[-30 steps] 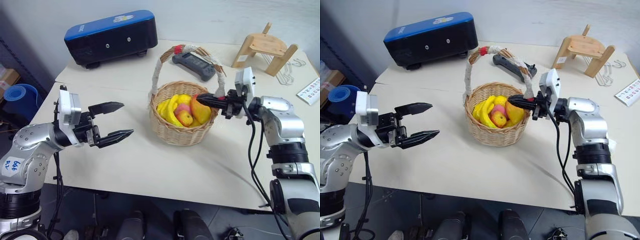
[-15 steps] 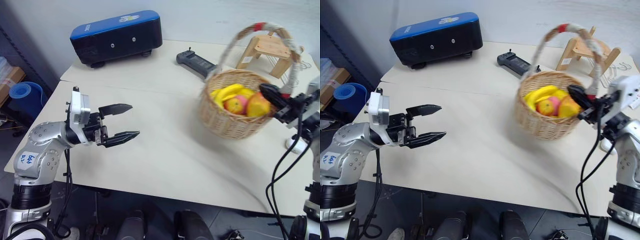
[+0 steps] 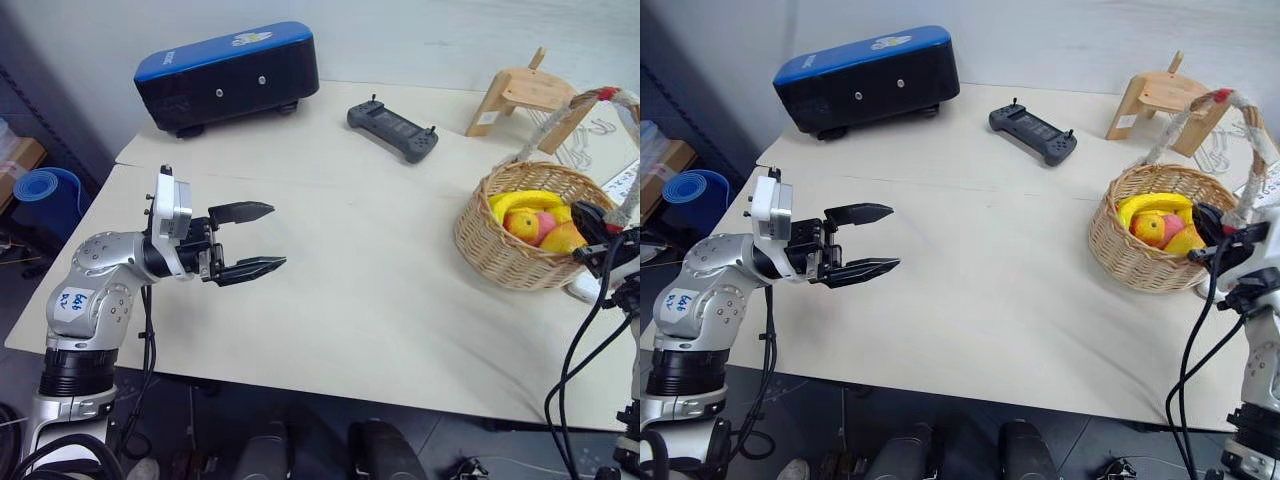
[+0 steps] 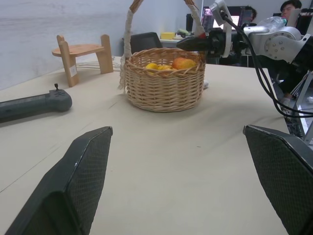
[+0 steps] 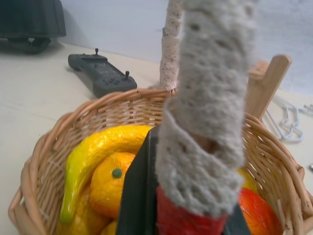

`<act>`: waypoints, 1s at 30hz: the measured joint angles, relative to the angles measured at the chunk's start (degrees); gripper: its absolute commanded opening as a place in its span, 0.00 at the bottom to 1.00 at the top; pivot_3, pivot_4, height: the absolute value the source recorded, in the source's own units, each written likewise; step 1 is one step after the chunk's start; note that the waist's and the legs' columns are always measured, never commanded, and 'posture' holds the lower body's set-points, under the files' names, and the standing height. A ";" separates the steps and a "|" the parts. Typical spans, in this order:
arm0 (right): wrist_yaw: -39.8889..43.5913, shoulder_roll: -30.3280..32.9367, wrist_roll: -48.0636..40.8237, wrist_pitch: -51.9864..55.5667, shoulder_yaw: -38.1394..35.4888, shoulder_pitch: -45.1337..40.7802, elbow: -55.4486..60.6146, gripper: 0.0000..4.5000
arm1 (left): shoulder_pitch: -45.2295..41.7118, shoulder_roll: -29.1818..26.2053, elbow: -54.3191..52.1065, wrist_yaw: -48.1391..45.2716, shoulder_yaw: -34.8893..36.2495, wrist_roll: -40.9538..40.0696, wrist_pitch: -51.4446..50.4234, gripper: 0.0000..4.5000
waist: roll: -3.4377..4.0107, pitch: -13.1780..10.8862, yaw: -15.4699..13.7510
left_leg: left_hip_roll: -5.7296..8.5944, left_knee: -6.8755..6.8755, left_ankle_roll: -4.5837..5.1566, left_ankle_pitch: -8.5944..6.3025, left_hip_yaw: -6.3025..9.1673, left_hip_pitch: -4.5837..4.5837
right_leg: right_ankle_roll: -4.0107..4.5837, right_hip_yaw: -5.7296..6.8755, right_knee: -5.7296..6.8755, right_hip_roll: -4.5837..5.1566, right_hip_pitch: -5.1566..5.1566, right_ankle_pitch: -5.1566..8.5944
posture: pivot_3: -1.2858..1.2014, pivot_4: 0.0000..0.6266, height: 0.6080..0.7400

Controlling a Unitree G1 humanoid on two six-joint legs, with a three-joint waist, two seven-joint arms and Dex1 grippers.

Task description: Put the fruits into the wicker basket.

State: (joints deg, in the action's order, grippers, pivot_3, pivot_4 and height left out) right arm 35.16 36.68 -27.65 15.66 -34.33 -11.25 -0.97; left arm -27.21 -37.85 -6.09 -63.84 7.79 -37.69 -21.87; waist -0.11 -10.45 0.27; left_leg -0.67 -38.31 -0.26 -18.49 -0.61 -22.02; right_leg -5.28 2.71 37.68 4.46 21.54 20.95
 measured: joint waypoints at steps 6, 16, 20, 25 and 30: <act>3.36 4.06 -1.13 0.72 -0.23 4.78 -0.24 0.71 | 0.00 -0.10 0.05 -0.09 0.03 0.11 0.00 1.00 | 0.00 0.00 -0.17 | 0.01 0.00 0.01 0.00 0.00 -0.01 | 0.00 0.00 -0.02 0.01 -0.01 0.00 | 0.52 0.24 1.00; 24.46 10.36 -1.62 -11.14 -8.71 24.03 1.58 1.00 | 7.91 -6.24 0.28 -2.17 1.39 4.31 2.72 1.00 | 0.01 0.01 0.04 | 0.00 0.21 0.05 -0.02 -0.06 0.23 | 0.00 -0.07 -0.21 -0.03 -0.21 0.00 | 0.52 0.24 1.00; 32.77 10.10 -1.62 -16.45 -5.00 27.00 2.40 1.00 | 14.44 -7.43 0.31 -2.01 3.28 6.93 5.87 1.00 | -0.01 -0.03 0.70 | -0.09 0.42 0.24 -0.13 -0.17 1.13 | 0.05 -0.15 -0.83 -0.03 -1.12 0.03 | 0.52 0.24 1.00; 38.37 5.53 2.98 -27.19 8.98 21.15 0.42 1.00 | 20.66 -5.68 0.20 0.72 3.92 12.01 12.14 1.00 | 0.02 -0.03 1.20 | -0.08 0.38 0.12 -0.07 -0.16 1.12 | 0.08 -0.20 -0.96 0.05 -1.16 0.04 | 0.52 0.24 1.00; 37.89 2.51 6.83 -32.89 18.14 12.49 -3.02 1.00 | 21.92 -3.20 0.24 4.03 2.33 16.95 17.97 1.00 | 0.03 -0.03 1.06 | -0.05 0.28 0.11 -0.06 -0.09 1.04 | 0.05 -0.10 -0.81 0.07 -1.06 0.02 | 0.52 0.24 1.00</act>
State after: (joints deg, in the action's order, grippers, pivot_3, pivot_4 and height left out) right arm 73.05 39.19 -20.82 -17.23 -16.19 1.23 -3.99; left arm -5.29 -41.06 -5.85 -59.82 10.11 -20.74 -3.90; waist -0.08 -10.48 1.32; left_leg -0.72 -38.03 -0.15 -18.55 -0.70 -20.98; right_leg -5.23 2.61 36.87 4.53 20.48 20.97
